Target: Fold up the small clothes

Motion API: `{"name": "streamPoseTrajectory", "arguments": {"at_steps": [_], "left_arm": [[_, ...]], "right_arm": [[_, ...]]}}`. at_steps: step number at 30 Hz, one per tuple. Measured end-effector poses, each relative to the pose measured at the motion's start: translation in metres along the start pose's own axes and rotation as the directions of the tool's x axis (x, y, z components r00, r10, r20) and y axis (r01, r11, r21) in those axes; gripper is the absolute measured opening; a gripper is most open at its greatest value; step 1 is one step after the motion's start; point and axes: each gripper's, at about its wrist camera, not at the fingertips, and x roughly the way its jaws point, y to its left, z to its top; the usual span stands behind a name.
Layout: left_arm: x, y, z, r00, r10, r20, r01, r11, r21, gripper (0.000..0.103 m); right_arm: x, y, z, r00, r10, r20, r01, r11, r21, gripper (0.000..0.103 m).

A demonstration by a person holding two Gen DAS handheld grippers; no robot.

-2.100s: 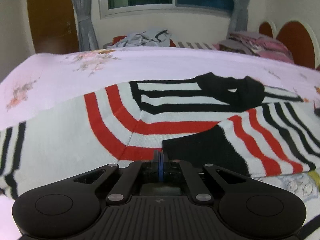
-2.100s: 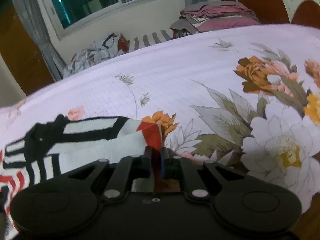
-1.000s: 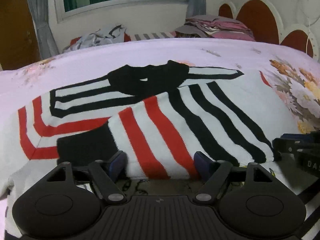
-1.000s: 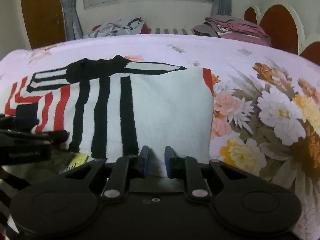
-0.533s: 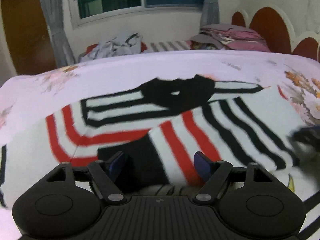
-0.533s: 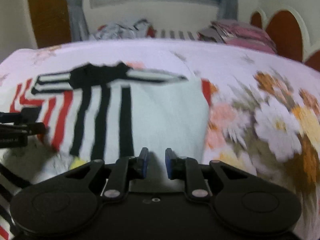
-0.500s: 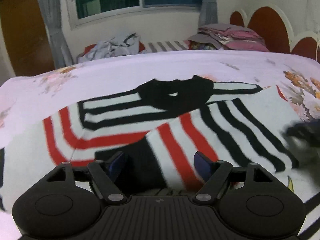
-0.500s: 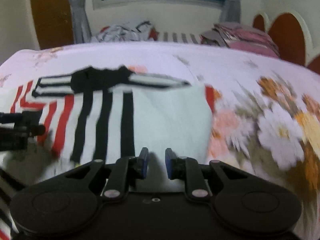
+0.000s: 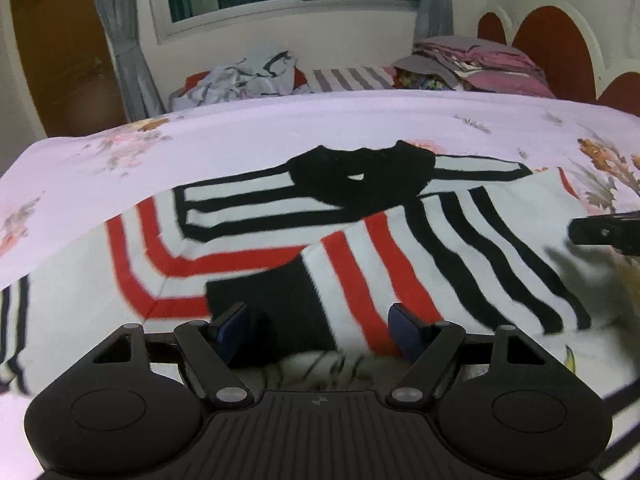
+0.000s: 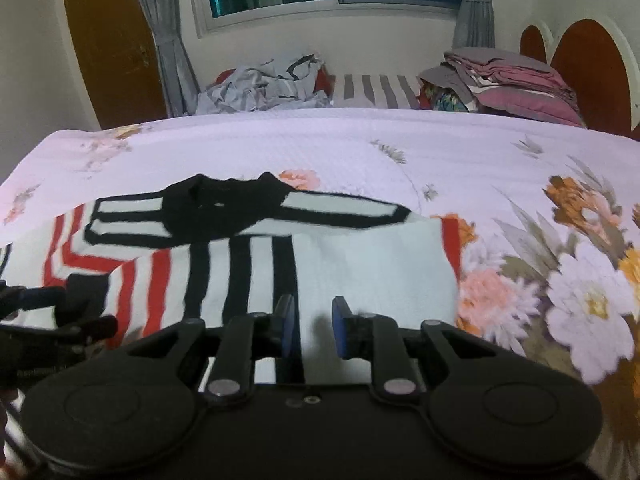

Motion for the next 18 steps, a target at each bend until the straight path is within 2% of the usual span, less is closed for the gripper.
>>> {"name": "streamPoseTrajectory", "arguments": {"at_steps": [6, 10, 12, 15, 16, 18], "left_arm": [[-0.033, 0.030, -0.021, 0.998, 0.055, 0.002, -0.055, 0.997, -0.062, 0.076], [-0.053, 0.073, -0.039, 0.995, 0.094, 0.021, -0.091, 0.990, -0.109, 0.076], [-0.060, 0.105, -0.053, 0.994, 0.112, 0.018, -0.108, 0.980, -0.166, 0.076], [-0.065, 0.169, -0.080, 0.987, 0.160, 0.011, -0.150, 0.946, -0.286, 0.076], [-0.065, 0.192, -0.089, 0.985, 0.170, 0.004, -0.159, 0.928, -0.338, 0.076], [-0.064, 0.244, -0.106, 0.981, 0.192, -0.012, -0.177, 0.874, -0.453, 0.076]], "right_arm": [[-0.027, 0.000, -0.020, 1.000, 0.030, -0.008, -0.030, 0.999, 0.017, 0.029], [-0.040, 0.002, -0.032, 0.999, 0.019, 0.033, -0.020, 0.999, 0.046, 0.028], [-0.046, -0.003, -0.035, 0.999, -0.005, 0.040, 0.001, 0.996, 0.092, 0.033], [-0.056, -0.006, -0.038, 0.996, -0.064, 0.054, 0.057, 0.991, 0.117, 0.039], [-0.057, -0.004, -0.038, 0.995, -0.083, 0.054, 0.076, 0.990, 0.122, 0.039], [-0.056, 0.000, -0.040, 0.993, -0.109, 0.047, 0.102, 0.986, 0.129, 0.039]]}}
